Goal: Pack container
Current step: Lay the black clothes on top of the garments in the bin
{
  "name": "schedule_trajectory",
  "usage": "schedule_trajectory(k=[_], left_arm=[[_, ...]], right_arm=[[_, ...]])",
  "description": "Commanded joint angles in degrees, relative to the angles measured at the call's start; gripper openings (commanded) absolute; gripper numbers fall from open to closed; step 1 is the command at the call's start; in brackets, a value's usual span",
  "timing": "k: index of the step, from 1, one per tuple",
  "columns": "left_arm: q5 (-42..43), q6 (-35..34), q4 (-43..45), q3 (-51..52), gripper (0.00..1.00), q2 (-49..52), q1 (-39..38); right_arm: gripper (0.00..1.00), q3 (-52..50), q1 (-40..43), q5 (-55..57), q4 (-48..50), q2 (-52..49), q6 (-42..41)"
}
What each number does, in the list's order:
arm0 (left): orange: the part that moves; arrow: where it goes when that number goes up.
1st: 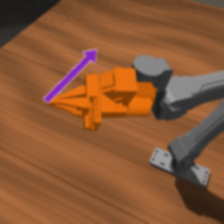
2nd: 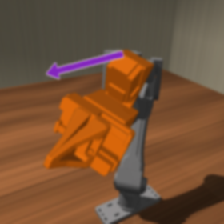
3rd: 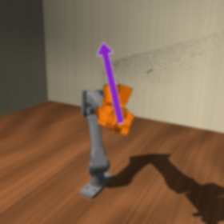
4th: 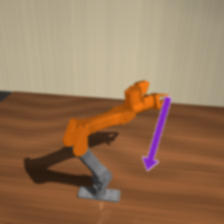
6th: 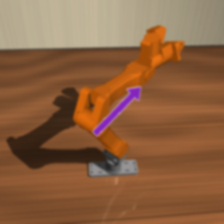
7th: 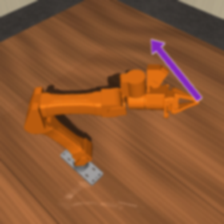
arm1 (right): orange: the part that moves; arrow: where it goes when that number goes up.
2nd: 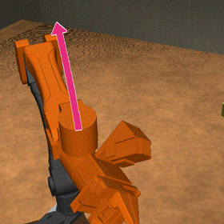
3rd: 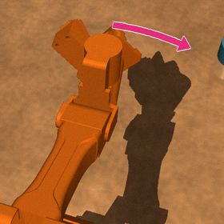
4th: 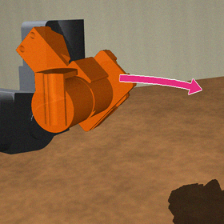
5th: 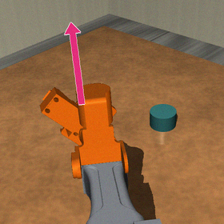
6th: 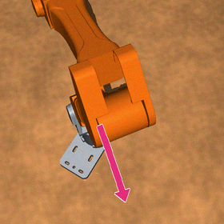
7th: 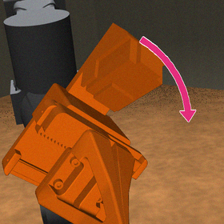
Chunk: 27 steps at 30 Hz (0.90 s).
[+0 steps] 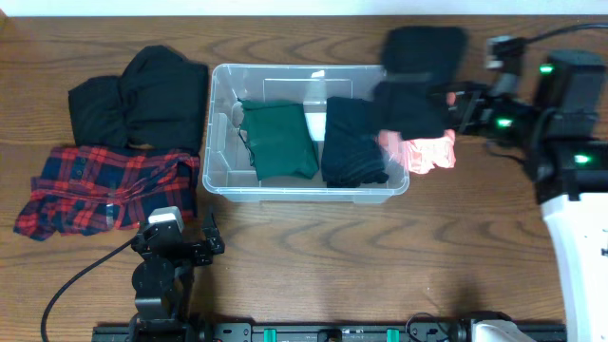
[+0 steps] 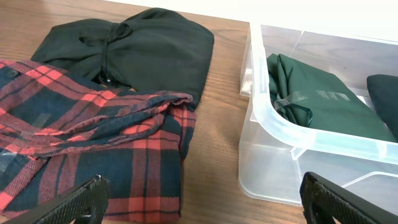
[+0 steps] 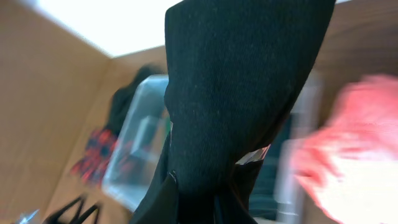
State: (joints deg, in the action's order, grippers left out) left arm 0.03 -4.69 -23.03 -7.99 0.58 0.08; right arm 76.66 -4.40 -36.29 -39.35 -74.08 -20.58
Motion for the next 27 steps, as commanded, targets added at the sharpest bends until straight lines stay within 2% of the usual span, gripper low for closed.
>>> schedule_trajectory(k=[1,8,16,20,22,25,27], left_arm=[[0.0,-0.3,-0.2,1.1,0.98,-0.3,-0.3],[0.0,-0.3,-0.2,1.1,0.98,-0.3,-0.3],[0.0,-0.3,-0.2,1.1,0.98,-0.3,-0.3],[0.0,-0.3,-0.2,1.1,0.98,-0.3,-0.3],[0.0,-0.3,-0.2,1.1,0.98,-0.3,-0.3],[0.0,-0.3,-0.2,1.1,0.98,-0.3,-0.3],[0.0,-0.3,-0.2,1.1,0.98,-0.3,-0.3]], right_arm=[[0.07,0.2,-7.2,-1.1,2.5,-2.1,-3.5],[0.07,0.2,-16.6,6.4,8.8,-12.8,-8.8],[0.07,0.2,-19.4,5.6,16.0,-27.5,-12.3],[0.07,0.2,-19.4,7.1,16.6,-33.0,-13.7],[0.11,0.2,-19.4,9.0,15.6,-35.2,-13.6],[0.27,0.2,-19.4,11.6,13.6,-37.7,-11.8],[0.28,0.2,-19.4,16.7,11.6,-38.2,-10.8]])
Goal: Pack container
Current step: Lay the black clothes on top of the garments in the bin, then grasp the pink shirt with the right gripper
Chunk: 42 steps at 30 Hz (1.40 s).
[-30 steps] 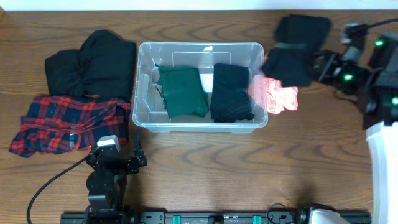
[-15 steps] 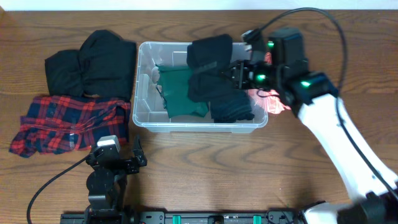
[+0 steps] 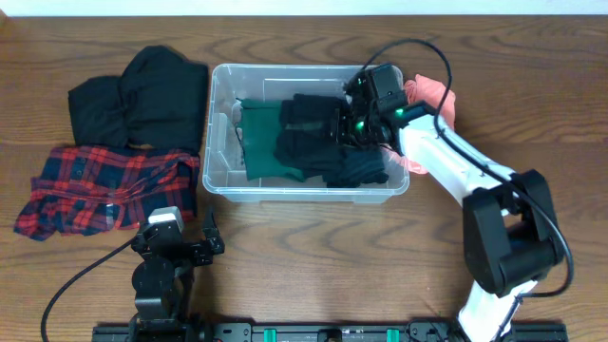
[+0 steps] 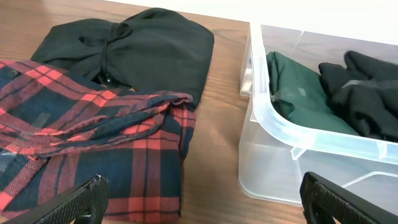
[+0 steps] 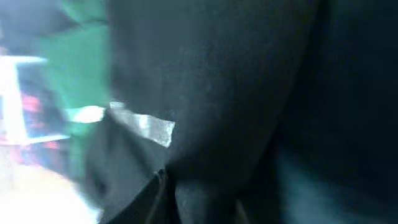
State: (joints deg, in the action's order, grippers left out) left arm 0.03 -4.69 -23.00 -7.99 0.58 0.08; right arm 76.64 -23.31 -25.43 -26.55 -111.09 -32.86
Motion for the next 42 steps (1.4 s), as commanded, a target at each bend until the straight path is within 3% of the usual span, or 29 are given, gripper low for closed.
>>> schedule_trajectory(k=[1,8,14,22,27,32,37,42], left_arm=[[0.0,-0.3,-0.2,1.1,0.98,-0.3,-0.3],[0.0,-0.3,-0.2,1.1,0.98,-0.3,-0.3],[0.0,-0.3,-0.2,1.1,0.98,-0.3,-0.3],[0.0,-0.3,-0.2,1.1,0.98,-0.3,-0.3],[0.0,-0.3,-0.2,1.1,0.98,-0.3,-0.3],[0.0,-0.3,-0.2,1.1,0.98,-0.3,-0.3],[0.0,-0.3,-0.2,1.1,0.98,-0.3,-0.3],[0.0,-0.3,-0.2,1.1,0.98,-0.3,-0.3]], right_arm=[[0.29,0.2,-0.5,8.3,-1.6,-1.2,1.7],[0.36,1.3,-0.5,12.0,-3.3,4.7,4.7],[0.64,1.7,1.5,13.4,-7.0,17.9,6.4],[0.79,1.7,18.4,13.2,-13.4,30.1,7.5],[0.94,0.4,31.4,12.5,-18.4,26.8,13.7],[0.95,-1.8,37.1,6.6,-18.6,17.3,19.4],[0.92,-1.9,37.7,-1.3,-14.7,5.4,23.6],[0.82,-1.9,36.9,-5.6,-10.1,-3.1,23.0]])
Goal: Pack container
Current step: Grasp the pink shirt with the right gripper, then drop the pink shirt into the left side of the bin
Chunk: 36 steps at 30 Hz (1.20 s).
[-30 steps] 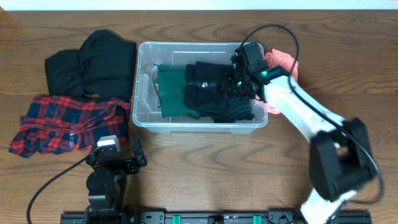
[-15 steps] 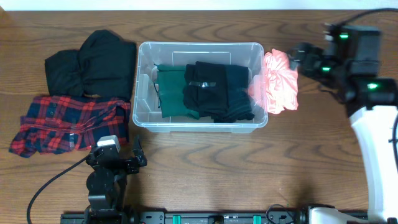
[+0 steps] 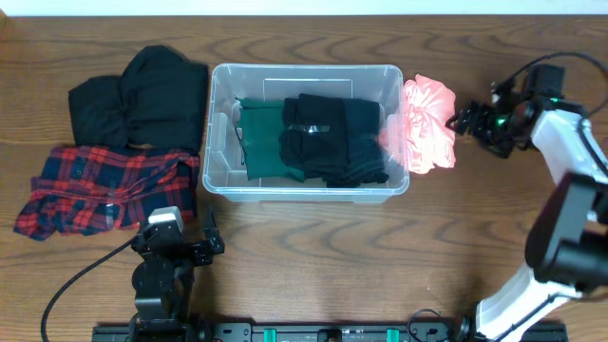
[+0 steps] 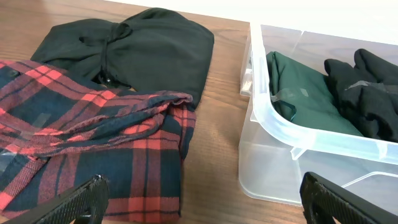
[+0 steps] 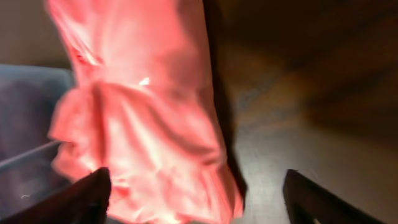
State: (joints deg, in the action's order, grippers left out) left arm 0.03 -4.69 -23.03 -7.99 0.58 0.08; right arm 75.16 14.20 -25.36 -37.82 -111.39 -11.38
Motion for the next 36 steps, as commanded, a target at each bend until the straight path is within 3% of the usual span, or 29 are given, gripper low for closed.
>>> schedule_trajectory(k=[1,8,11,13,15,17,22,28,32,36], left_arm=[[0.0,-0.3,-0.2,1.1,0.98,-0.3,-0.3],[0.0,-0.3,-0.2,1.1,0.98,-0.3,-0.3],[0.0,-0.3,-0.2,1.1,0.98,-0.3,-0.3],[0.0,-0.3,-0.2,1.1,0.98,-0.3,-0.3],[0.0,-0.3,-0.2,1.1,0.98,-0.3,-0.3],[0.0,-0.3,-0.2,1.1,0.98,-0.3,-0.3],[0.0,-0.3,-0.2,1.1,0.98,-0.3,-0.3],[0.0,-0.3,-0.2,1.1,0.98,-0.3,-0.3],[0.0,-0.3,-0.2,1.1,0.98,-0.3,-0.3],[0.0,-0.3,-0.2,1.1,0.98,-0.3,-0.3]], right_arm=[[0.82,-0.4,-1.0,-6.0,1.8,-3.9,1.1],[0.78,-0.4,-5.6,-8.6,7.5,-9.0,0.0],[0.61,-0.4,-8.1,-8.0,9.6,-9.2,-0.9],[0.39,-0.3,-9.0,-6.5,9.7,-9.1,-2.2],[0.22,-0.2,-9.0,-6.2,9.0,-8.9,-4.1],[0.15,-0.1,-8.5,-6.1,6.9,-7.5,-4.2],[0.11,-0.1,-7.7,-5.5,1.2,2.6,-1.4],[0.07,-0.1,-10.3,-5.5,0.9,23.6,-0.1],[0.04,-0.1,-15.0,-5.8,3.2,33.9,-2.0],[0.02,-0.1,-22.4,-7.6,7.3,37.4,-5.2]])
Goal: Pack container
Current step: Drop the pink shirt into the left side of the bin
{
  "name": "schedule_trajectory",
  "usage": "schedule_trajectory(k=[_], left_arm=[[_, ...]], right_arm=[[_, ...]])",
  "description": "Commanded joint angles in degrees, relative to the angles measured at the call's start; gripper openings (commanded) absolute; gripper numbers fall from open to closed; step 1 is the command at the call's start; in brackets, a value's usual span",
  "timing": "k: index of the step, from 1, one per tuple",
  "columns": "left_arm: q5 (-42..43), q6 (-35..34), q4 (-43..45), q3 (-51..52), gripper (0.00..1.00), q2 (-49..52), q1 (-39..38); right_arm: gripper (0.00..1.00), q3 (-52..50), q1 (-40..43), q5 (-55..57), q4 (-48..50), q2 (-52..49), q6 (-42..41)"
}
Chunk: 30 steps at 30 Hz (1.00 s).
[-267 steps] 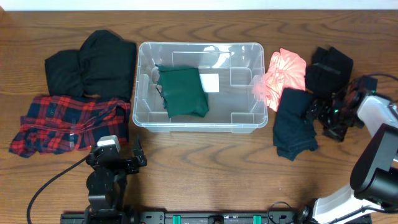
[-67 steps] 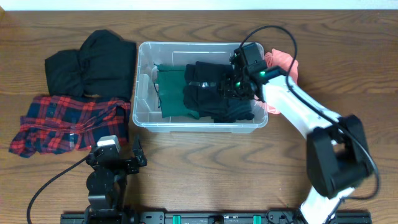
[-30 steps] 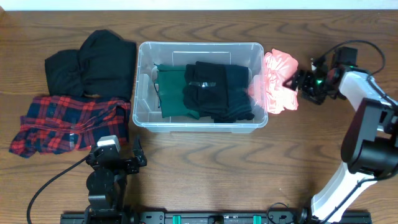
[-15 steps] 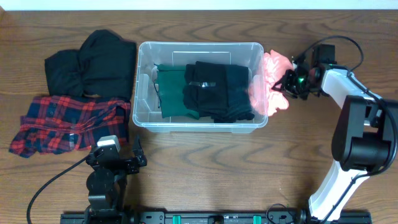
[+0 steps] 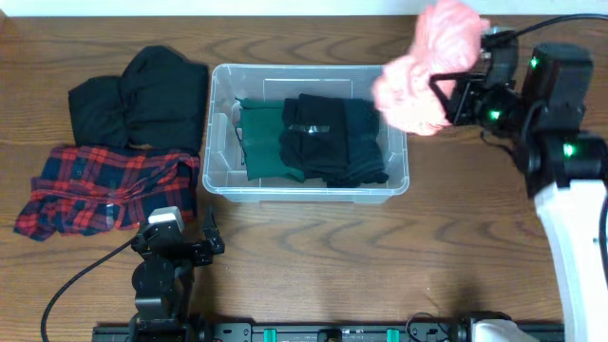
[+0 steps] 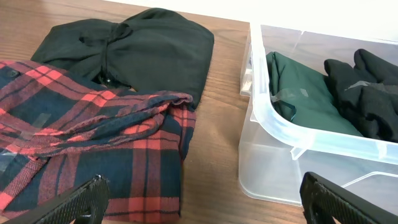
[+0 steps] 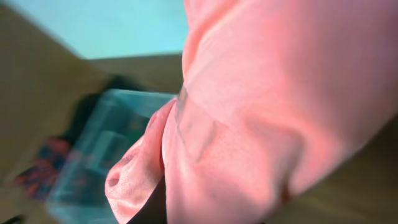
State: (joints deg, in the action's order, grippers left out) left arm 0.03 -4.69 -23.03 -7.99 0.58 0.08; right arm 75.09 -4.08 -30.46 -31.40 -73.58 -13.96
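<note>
A clear plastic container [image 5: 306, 193] sits mid-table holding a folded green garment [image 5: 262, 142] and a black garment [image 5: 334, 141]. A pink garment [image 5: 429, 68] hangs in the air over the container's right end, with my right gripper [image 5: 450, 97] shut on it. In the right wrist view the pink cloth [image 7: 249, 112] fills the frame and hides the fingers. My left gripper [image 5: 179, 243] rests open near the front edge, its fingertips [image 6: 81, 200] spread wide with nothing between them. The container's near left corner [image 6: 273, 140] shows in the left wrist view.
A red plaid shirt [image 5: 104, 190] lies left of the container, and dark garments [image 5: 142, 95] sit behind it. Both show in the left wrist view, the plaid shirt [image 6: 93, 137] in front of the dark pile [image 6: 137, 53]. The right arm's body [image 5: 570, 142] stands at the right.
The pink garment lay on the table right of the container with my right gripper open beside it. Now the gripper is shut on it and holds it raised over the container's right end.
My right gripper first held a black garment in the air right of the container. Then it was down inside the container with that garment. Later the black garment lay in the container and the gripper was by the pink one. Now it holds the pink garment up.
</note>
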Motion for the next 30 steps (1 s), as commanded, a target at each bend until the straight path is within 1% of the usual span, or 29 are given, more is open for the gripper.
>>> schedule_trajectory(k=[1,5,9,13,17,20,23,25,27,29,30], left_arm=[[0.0,-0.3,-0.2,1.1,0.98,-0.3,-0.3],[0.0,-0.3,-0.2,1.1,0.98,-0.3,-0.3],[0.0,-0.3,-0.2,1.1,0.98,-0.3,-0.3],[0.0,-0.3,-0.2,1.1,0.98,-0.3,-0.3],[0.0,-0.3,-0.2,1.1,0.98,-0.3,-0.3],[0.0,-0.3,-0.2,1.1,0.98,-0.3,-0.3],[0.0,-0.3,-0.2,1.1,0.98,-0.3,-0.3],[0.0,-0.3,-0.2,1.1,0.98,-0.3,-0.3],[0.0,-0.3,-0.2,1.1,0.98,-0.3,-0.3],[0.0,-0.3,-0.2,1.1,0.98,-0.3,-0.3],[0.0,-0.3,-0.2,1.1,0.98,-0.3,-0.3]], right_arm=[[0.02,0.0,-6.6,-3.0,2.4,-0.6,-3.8],[0.03,0.0,-16.4,-2.8,9.0,-4.9,-5.5],[0.02,0.0,-24.2,-1.4,16.5,-13.4,-11.1],[0.01,0.0,-28.3,-1.0,22.6,-22.4,-19.0],[0.01,0.0,-31.3,-2.2,29.0,-29.8,-24.6],[0.02,0.0,-32.5,-2.5,30.5,-33.8,-28.1],[0.03,0.0,-32.7,-2.1,29.6,-37.0,-27.0],[0.03,0.0,-32.5,0.0,27.0,-38.8,-26.3],[0.03,0.0,-32.0,2.0,24.4,-40.0,-23.6],[0.08,0.0,-31.5,4.0,22.2,-40.5,-20.5],[0.16,0.0,-31.2,4.3,21.6,-40.5,-18.4]])
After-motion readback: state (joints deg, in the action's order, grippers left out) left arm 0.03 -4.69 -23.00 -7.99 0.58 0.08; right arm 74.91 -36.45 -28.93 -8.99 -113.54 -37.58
